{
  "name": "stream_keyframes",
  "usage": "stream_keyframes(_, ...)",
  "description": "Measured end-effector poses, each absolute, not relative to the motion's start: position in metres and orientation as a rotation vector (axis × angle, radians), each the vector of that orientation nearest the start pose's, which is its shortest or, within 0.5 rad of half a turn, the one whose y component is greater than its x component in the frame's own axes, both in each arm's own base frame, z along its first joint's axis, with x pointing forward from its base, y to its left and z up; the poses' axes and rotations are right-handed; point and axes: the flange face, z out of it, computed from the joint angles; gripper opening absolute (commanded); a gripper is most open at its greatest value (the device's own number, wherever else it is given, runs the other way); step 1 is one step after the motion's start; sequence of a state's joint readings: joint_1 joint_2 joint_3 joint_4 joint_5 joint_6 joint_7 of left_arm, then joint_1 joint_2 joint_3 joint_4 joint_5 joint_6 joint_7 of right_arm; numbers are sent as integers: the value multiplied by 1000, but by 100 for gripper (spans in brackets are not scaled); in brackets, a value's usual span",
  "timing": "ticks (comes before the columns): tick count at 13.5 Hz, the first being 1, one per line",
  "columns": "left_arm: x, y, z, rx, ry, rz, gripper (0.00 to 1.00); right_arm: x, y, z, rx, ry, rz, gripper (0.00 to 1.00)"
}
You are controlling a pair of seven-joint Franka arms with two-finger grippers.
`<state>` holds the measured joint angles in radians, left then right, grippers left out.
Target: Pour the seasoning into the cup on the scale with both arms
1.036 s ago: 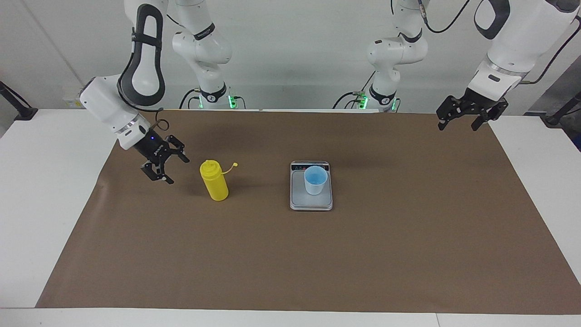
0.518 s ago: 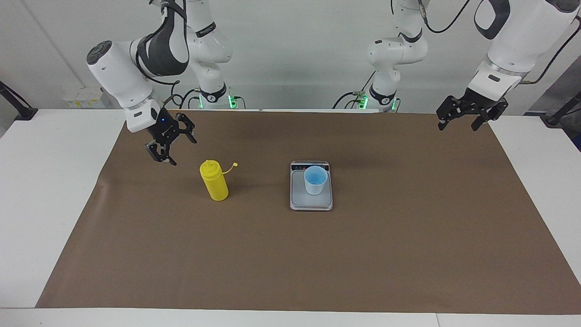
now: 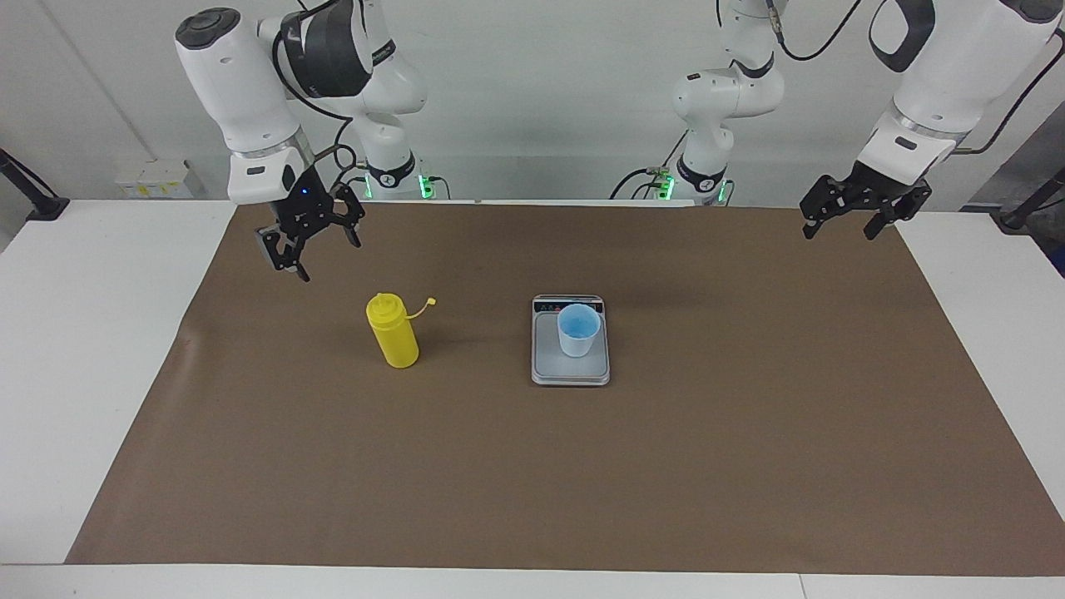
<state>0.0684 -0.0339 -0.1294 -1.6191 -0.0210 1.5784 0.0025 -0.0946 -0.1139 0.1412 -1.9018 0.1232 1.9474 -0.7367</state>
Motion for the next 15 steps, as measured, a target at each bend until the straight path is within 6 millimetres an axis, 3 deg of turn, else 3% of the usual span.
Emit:
stream_keyframes(2,543,-37,621,-3156,100,12,100,549,41,570,-2935,-912,-300,100)
stream_keyframes(4,543,-37,621,-3156,100,12,100,556,60,578,-2994,-678,-309,100)
stream_keyframes(7,543,-37,621,-3156,100,12,100,556,75,591,-3059,-289,-244,100)
stream_keyframes(11,543,-37,621,-3156,100,12,100,546,70,594,-3093,173,-117,100)
stream_keyframes(15,543,-37,621,-3156,100,12,100,540,57,588,-3118,340,-23,100)
